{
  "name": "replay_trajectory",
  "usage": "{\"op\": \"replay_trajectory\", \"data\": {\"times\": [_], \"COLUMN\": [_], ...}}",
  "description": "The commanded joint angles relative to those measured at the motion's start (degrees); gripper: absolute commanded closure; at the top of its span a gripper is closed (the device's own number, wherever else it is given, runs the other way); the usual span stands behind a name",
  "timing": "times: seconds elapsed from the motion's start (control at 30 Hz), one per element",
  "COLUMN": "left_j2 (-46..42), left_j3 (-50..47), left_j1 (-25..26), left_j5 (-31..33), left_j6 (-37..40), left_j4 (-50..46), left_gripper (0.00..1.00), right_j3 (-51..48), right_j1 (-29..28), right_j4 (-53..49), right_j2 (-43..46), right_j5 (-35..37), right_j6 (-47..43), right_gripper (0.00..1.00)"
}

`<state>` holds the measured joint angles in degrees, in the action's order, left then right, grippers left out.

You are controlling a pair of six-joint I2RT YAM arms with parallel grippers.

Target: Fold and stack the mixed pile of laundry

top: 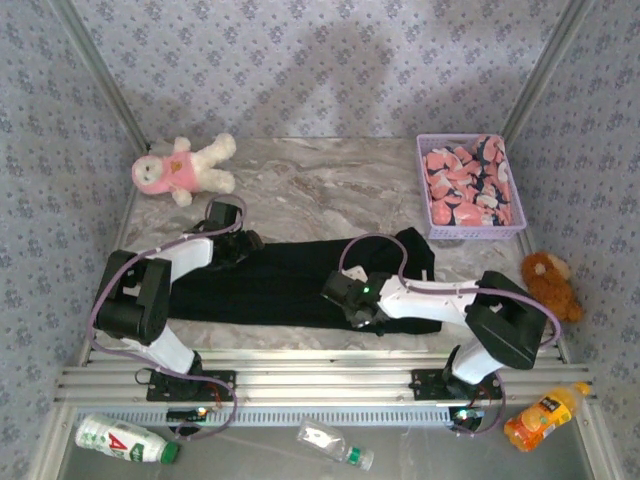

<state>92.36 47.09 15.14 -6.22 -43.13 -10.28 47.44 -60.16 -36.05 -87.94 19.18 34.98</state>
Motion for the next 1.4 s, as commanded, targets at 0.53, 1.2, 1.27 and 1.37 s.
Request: {"op": "replay_trajectory", "data": {"times": [0.53, 1.2, 1.27, 1.37], "left_j2": [0.02, 0.28, 0.29, 0.42], "left_j3": [-0.34, 0.70, 0.63, 0.55], "left_j1": [0.16, 0.07, 0.05, -0.02], "left_j5": [0.83, 1.12, 1.26, 1.30], "left_j6": [-0.37, 0.04, 0.06, 0.06], "left_j4": [0.31, -0.88, -0.88, -0.88], "left_gripper": [0.37, 0.37, 0.37, 0.37], "right_j3": [8.14, 4.82, 4.34, 4.00], "right_j1": [-5.03, -1.07, -1.51, -2.15], "right_j4": [-6.38, -3.17, -1.50, -0.35], "right_j2": [0.35, -4.37, -4.18, -4.10], "right_j5": [-0.79, 1.12, -0.10, -1.74], "right_j6": [4.25, 0.31, -0.14, 0.32], "right_gripper": [0.98, 0.69, 0.66, 0.64]}}
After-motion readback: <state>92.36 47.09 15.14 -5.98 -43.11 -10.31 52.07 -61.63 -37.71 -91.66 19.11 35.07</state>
